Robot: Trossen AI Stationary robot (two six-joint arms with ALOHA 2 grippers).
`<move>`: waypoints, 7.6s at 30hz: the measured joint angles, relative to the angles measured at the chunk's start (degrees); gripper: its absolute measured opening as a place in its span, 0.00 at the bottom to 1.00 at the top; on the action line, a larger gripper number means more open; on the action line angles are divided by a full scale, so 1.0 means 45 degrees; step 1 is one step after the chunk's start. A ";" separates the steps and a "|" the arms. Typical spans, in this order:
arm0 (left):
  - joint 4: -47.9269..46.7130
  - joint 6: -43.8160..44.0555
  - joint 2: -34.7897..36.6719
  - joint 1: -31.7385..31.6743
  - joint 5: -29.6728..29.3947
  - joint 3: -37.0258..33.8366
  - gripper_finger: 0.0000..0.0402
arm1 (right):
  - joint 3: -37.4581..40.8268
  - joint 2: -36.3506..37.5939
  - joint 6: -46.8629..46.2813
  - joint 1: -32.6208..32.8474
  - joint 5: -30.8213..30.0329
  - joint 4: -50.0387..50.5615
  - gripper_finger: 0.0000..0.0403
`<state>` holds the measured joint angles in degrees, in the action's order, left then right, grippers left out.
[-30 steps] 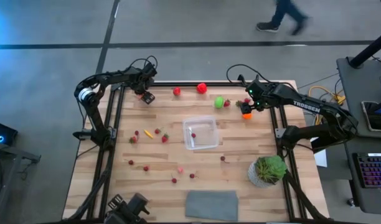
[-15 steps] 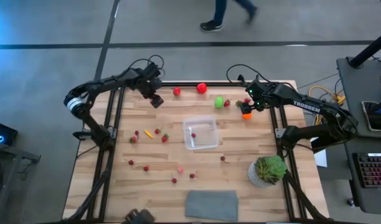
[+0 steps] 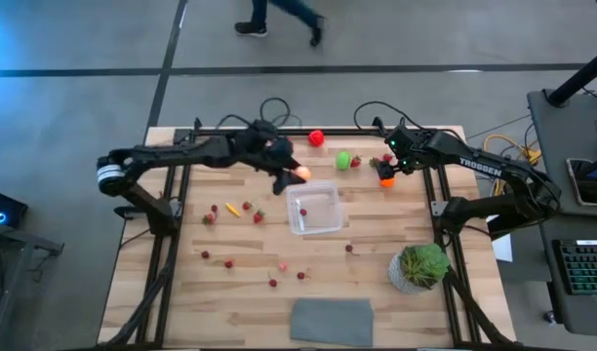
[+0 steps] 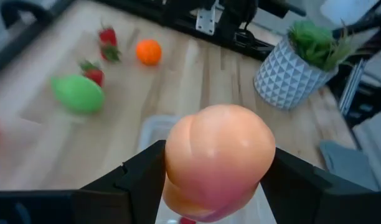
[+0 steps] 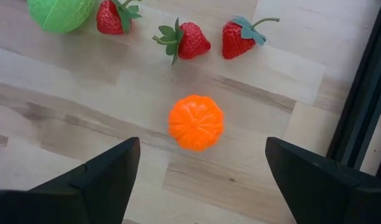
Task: Pick and placing Produce into tupperware
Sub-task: Put the yellow peach into the transparent container, then put the orange pumpkin into the transparent container, then put the red strawberry into the transparent container
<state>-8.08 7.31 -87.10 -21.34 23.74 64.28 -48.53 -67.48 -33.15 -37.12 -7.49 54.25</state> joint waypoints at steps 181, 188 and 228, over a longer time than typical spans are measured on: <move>-0.5587 -0.0063 0.1906 0.2438 -0.7287 -0.5408 0.63 | -0.1623 -0.0612 0.0794 0.4439 -0.2017 -0.2606 0.86; -0.5632 -0.0048 0.0946 0.2438 -0.7288 -0.5367 0.62 | -0.1334 -0.0606 0.1003 0.4439 -0.2025 -0.2908 0.86; -0.5577 -0.0150 0.0779 0.2169 -0.7473 -0.5273 0.35 | -0.0879 -0.0617 0.1512 0.4444 -0.2021 -0.4840 0.86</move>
<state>-33.17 6.63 -83.59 -11.58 -9.89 40.56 -52.49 -70.26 -26.35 -17.12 -16.58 32.47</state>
